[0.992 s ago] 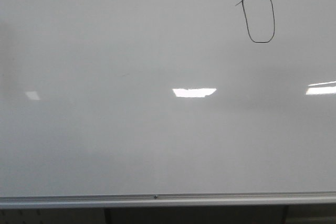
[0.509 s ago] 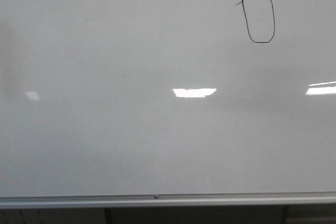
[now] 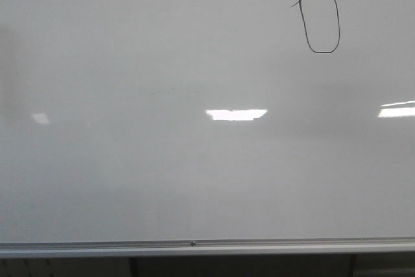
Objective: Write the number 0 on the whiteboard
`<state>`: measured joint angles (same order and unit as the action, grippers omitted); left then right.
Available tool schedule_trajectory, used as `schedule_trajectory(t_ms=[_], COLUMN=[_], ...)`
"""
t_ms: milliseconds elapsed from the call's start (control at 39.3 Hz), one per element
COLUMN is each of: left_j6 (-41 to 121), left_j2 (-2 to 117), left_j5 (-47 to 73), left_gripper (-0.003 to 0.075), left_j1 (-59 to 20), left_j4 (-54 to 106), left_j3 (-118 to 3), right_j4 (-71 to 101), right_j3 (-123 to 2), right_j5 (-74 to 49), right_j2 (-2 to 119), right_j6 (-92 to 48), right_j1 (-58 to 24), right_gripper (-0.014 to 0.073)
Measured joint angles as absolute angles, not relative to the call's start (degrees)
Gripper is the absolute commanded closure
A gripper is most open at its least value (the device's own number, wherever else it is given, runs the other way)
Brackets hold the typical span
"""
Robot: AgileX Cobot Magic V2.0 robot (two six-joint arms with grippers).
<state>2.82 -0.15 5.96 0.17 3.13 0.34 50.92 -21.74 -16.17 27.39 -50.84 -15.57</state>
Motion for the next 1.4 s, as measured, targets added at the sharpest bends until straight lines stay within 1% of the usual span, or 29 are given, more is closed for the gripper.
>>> schedule_trajectory(t_ms=[204, 356, 433, 662, 865, 1069, 1399], left_j6=[2.82, 2.82, 2.82, 2.82, 2.82, 2.82, 2.82], left_j2=[-0.15, -0.15, -0.15, -0.15, -0.15, -0.15, -0.15], left_j5=[5.84, 5.74, 5.74, 5.74, 5.74, 5.62, 5.52], left_gripper=[0.074, 0.074, 0.074, 0.074, 0.074, 0.074, 0.074], left_j1=[0.17, 0.17, 0.17, 0.17, 0.17, 0.17, 0.17], left_j4=[3.13, 3.13, 3.13, 3.13, 3.13, 3.13, 3.13], left_j3=[0.34, 0.34, 0.34, 0.34, 0.34, 0.34, 0.34], right_j4=[50.24, 43.91, 39.18, 22.23, 14.97, 11.1, 9.2], right_j3=[-20.89, -18.12, -15.87, -6.86, 0.19, 1.59, 1.59], right_j5=[-15.16, -14.19, -13.6, -9.87, -9.39, -10.38, -10.84], right_j2=[27.3, 24.76, 22.26, 9.91, 1.35, -0.58, -0.58], right_j6=[-50.84, -47.49, -41.59, -21.04, -11.3, -6.13, -4.87], right_j1=[-15.78, -15.36, -13.96, -6.12, -1.89, -0.1, 0.0], right_gripper=[0.0662, 0.0662, 0.0662, 0.0662, 0.0662, 0.0662, 0.0662])
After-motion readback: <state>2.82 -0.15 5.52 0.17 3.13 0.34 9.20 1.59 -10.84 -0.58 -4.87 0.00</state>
